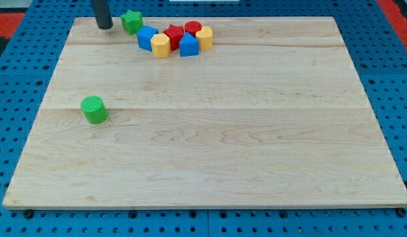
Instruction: Move the green star near to the group of blocks
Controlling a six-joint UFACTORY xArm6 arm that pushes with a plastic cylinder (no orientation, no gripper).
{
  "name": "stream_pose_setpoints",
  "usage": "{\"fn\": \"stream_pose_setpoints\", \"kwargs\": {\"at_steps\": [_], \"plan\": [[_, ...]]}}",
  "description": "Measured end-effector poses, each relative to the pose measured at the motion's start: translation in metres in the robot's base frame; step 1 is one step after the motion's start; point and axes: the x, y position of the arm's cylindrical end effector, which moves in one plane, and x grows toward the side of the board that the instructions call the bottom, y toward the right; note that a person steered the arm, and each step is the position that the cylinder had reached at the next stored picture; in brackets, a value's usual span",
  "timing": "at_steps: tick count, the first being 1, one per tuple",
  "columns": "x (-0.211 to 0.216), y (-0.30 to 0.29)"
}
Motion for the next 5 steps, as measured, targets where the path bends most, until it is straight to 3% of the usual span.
{"fn": "stream_pose_setpoints", "kwargs": {"at_steps": [1, 4, 5], "plan": [[-0.017, 0.002], [-0.011, 0.108], [-0.009, 0.109]]}}
